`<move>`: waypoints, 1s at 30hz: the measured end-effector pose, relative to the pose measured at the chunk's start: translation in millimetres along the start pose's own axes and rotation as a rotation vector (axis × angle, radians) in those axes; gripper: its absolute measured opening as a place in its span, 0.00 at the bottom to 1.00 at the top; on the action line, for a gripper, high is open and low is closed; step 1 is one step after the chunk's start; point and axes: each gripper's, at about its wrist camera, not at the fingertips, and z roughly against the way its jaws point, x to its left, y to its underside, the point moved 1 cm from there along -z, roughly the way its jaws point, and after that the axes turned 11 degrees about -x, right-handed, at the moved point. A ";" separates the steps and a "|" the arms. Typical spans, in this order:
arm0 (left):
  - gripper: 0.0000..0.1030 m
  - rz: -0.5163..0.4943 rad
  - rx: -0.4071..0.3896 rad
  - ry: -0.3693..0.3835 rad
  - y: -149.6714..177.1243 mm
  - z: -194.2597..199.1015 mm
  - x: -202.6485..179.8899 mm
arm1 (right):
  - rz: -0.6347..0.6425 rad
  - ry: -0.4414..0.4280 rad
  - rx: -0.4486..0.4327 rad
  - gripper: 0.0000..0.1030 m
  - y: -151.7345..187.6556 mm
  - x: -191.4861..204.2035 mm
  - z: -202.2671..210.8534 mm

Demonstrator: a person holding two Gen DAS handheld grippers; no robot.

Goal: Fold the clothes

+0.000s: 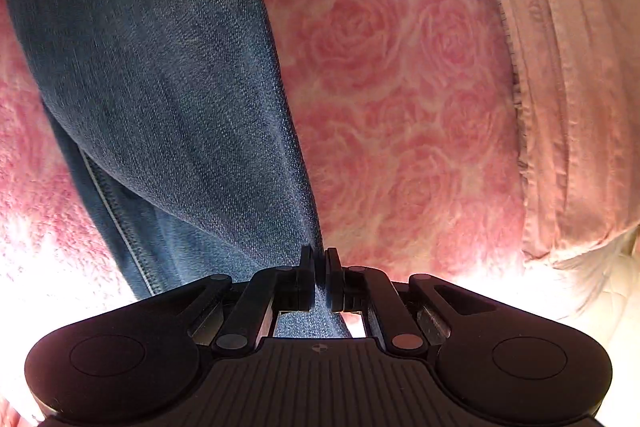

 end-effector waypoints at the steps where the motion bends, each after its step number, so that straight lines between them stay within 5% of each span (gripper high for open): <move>1: 0.00 -0.005 0.012 -0.032 0.9 -5.1 4.2 | -0.009 -0.005 0.002 0.02 -0.1 -1.0 -5.3; 6: 0.00 0.081 0.026 -0.125 10.9 -25.1 30.0 | -0.047 -0.026 0.011 0.03 -3.6 -1.0 -31.9; 12: 0.07 0.088 0.004 -0.090 8.1 -27.9 9.3 | -0.169 -0.003 0.028 0.04 -5.4 -4.5 -50.9; 14: 0.10 0.085 0.005 -0.077 5.9 -33.6 -2.3 | -0.225 0.031 0.023 0.13 -5.2 -7.8 -47.6; 16: 0.14 0.084 0.007 -0.065 3.1 -39.9 -12.7 | -0.261 0.099 0.022 0.61 -2.0 -12.4 -42.3; 21: 0.15 0.048 -0.017 -0.051 -15.2 -45.8 -38.7 | -0.475 0.153 0.017 0.66 36.4 -23.5 -19.7; 25: 0.17 0.020 -0.071 -0.040 -42.6 -41.8 -63.6 | -0.851 0.143 -0.045 0.66 83.1 -18.3 8.9; 30: 0.22 -0.018 -0.133 -0.023 -78.9 -37.2 -99.2 | -1.481 0.023 -0.220 0.62 128.2 24.3 24.5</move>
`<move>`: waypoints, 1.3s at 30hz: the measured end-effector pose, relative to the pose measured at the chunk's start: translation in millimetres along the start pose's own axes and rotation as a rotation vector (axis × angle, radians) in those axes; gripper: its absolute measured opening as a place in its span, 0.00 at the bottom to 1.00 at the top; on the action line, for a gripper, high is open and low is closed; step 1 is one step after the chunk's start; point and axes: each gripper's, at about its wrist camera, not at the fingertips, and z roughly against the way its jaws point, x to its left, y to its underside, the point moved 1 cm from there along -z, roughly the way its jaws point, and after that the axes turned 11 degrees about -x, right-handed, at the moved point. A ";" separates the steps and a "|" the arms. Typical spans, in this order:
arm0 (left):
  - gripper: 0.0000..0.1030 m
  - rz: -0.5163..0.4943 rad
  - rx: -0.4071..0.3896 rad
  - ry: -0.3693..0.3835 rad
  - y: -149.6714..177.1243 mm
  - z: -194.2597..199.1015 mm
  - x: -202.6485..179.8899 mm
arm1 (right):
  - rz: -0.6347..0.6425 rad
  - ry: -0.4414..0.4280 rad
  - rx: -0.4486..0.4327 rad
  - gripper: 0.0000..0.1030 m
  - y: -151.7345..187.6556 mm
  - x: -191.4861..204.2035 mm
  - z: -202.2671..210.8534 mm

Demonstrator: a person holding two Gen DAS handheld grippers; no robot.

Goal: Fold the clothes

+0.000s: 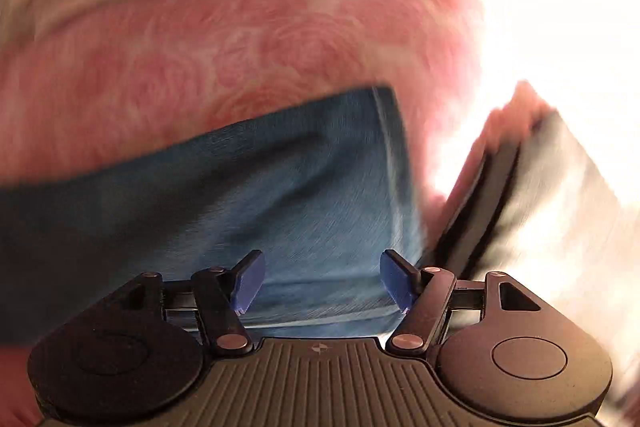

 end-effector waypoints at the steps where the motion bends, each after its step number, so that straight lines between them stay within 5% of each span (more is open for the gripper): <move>1: 0.24 -0.011 -0.005 0.008 -7.4 -0.9 -9.1 | -0.081 -0.020 -0.010 0.56 10.5 -4.6 -1.8; 6: 0.27 -0.090 0.005 0.063 -36.1 -9.4 -53.1 | -0.436 -0.068 -0.114 0.52 39.9 -32.2 -23.0; 14: 0.29 -0.179 0.053 0.099 -55.1 -17.9 -93.9 | -0.599 -0.042 -0.244 0.51 47.1 -47.9 -58.7; 15: 0.29 -0.187 0.056 0.100 -56.8 -17.7 -97.4 | -0.624 -0.032 -0.250 0.42 46.7 -50.8 -56.5; 16: 0.29 -0.190 0.058 0.099 -58.4 -16.8 -100.1 | -0.649 -0.022 -0.255 0.18 46.2 -53.8 -54.2; 17: 0.29 -0.189 0.058 0.099 -59.9 -15.1 -101.6 | -0.674 -0.012 -0.261 0.05 45.8 -56.7 -51.9; 19: 0.29 -0.188 0.054 0.097 -63.2 -11.1 -104.6 | -0.722 -0.015 -0.280 0.01 44.6 -65.0 -35.0; 25: 0.29 -0.187 0.047 0.092 -69.0 -4.6 -112.6 | -0.567 0.063 -0.330 0.01 34.8 -62.6 24.4; 33: 0.31 -0.151 0.054 0.047 -51.8 4.5 -112.7 | -0.587 0.107 -0.217 0.02 63.1 -75.3 2.9; 39: 0.33 -0.019 0.072 -0.054 -18.7 23.2 -96.1 | -0.383 0.189 -0.223 0.07 47.2 -42.9 31.1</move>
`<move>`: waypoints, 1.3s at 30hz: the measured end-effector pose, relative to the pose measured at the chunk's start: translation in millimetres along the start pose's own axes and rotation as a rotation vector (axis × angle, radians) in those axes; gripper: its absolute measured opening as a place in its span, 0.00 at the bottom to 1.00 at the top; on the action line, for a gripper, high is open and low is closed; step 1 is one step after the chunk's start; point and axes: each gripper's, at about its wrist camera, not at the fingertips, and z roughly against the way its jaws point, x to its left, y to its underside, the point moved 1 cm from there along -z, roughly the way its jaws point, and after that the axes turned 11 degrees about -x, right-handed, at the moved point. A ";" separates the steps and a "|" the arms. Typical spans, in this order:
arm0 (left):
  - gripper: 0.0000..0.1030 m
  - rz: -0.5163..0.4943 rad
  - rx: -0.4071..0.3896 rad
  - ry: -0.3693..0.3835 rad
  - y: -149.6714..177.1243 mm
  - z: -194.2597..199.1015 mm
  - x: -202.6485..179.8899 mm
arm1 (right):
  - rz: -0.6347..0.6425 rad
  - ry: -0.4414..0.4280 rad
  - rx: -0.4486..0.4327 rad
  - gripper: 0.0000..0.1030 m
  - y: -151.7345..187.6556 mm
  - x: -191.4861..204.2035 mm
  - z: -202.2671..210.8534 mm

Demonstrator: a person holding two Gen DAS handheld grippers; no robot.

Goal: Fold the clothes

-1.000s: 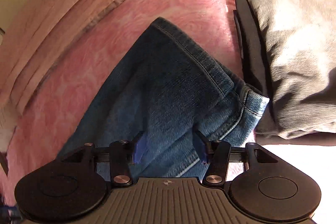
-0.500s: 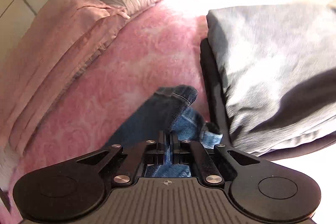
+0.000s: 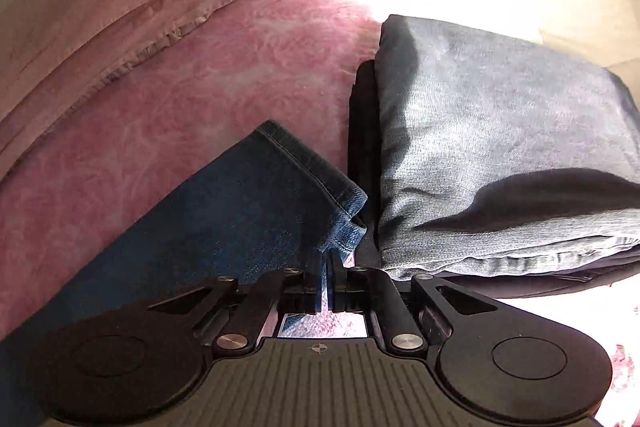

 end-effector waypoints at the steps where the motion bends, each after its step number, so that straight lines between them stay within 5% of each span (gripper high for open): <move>1: 0.35 0.033 0.003 -0.016 9.2 3.3 4.5 | 0.012 -0.003 0.000 0.12 0.5 5.8 4.5; 2: 0.36 0.069 0.004 -0.029 19.0 6.9 9.8 | 0.034 -0.016 -0.002 0.17 1.8 16.3 7.0; 4: 0.38 0.141 0.006 -0.055 38.8 14.2 20.4 | 0.082 -0.053 -0.009 0.49 5.9 39.7 15.6; 5: 0.38 0.176 0.003 -0.062 48.7 15.6 27.4 | 0.110 -0.076 -0.015 0.52 8.6 52.5 21.8; 10: 0.41 0.346 -0.046 -0.058 98.9 6.7 74.5 | 0.336 -0.389 0.070 0.53 39.6 155.6 32.7; 17: 0.42 0.583 -0.116 -0.053 169.1 -5.6 140.6 | 0.817 -0.827 0.156 0.53 109.3 346.8 50.5; 20: 0.51 0.683 -0.146 -0.038 197.0 -12.6 167.7 | 0.984 -0.925 0.161 0.52 138.0 415.1 52.8; 27: 0.43 0.887 -0.250 0.108 221.9 -31.1 188.2 | 1.281 -0.965 0.241 0.52 192.4 494.6 28.8; 33: 0.41 0.932 -0.342 0.175 233.7 -16.5 190.4 | 1.533 -0.963 0.327 0.52 233.4 541.5 5.7; 35: 0.41 0.938 -0.349 0.183 236.0 -19.0 192.5 | 1.522 -0.952 0.336 0.52 232.4 542.9 4.9; 36: 0.40 0.941 -0.353 0.185 236.3 -20.5 193.6 | 1.516 -0.946 0.340 0.48 231.8 543.5 4.5; 39: 0.40 0.937 -0.373 0.194 237.2 -20.7 194.4 | 1.498 -0.928 0.354 0.11 230.2 545.5 3.5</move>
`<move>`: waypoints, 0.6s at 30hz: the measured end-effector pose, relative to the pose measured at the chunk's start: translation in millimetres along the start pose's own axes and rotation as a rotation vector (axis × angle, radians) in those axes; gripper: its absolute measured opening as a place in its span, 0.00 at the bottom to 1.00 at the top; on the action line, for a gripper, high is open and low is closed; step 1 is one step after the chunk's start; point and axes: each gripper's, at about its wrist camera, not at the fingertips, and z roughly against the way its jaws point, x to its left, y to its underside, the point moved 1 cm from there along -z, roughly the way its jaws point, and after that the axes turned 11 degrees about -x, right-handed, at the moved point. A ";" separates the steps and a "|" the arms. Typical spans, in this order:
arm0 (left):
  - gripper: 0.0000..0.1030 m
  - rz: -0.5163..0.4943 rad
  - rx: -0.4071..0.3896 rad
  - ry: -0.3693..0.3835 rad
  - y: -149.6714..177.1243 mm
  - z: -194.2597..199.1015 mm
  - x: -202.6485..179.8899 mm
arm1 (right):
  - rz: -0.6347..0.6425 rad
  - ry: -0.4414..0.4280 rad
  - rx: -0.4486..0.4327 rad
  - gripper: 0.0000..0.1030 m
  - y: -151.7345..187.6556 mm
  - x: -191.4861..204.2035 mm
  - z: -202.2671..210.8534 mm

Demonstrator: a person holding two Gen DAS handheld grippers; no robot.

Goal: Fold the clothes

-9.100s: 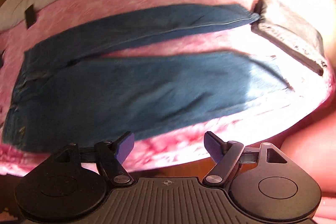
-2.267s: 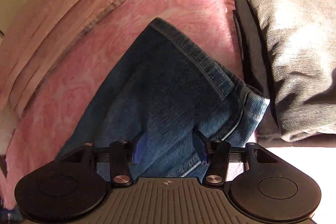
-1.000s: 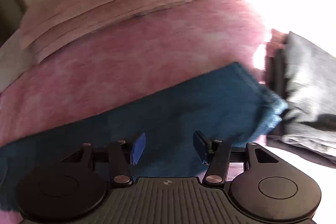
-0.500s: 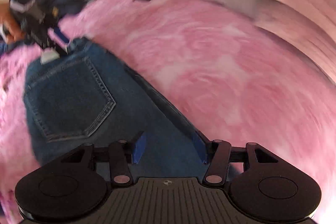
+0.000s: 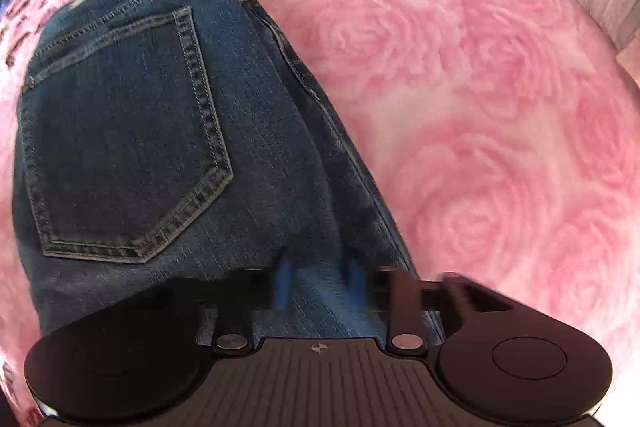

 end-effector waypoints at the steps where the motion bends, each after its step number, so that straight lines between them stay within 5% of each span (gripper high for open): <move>1: 0.40 0.002 -0.003 0.003 0.2 0.9 0.2 | -0.008 0.002 0.003 0.04 -0.5 -0.7 0.0; 11: 0.39 -0.032 -0.108 -0.014 -18.6 26.6 -5.7 | -0.031 0.083 -0.062 0.01 -25.8 -17.8 35.0; 18: 0.41 -0.019 -0.042 -0.088 -13.6 -19.0 5.8 | -0.072 0.082 -0.001 0.02 -21.3 -30.5 -21.1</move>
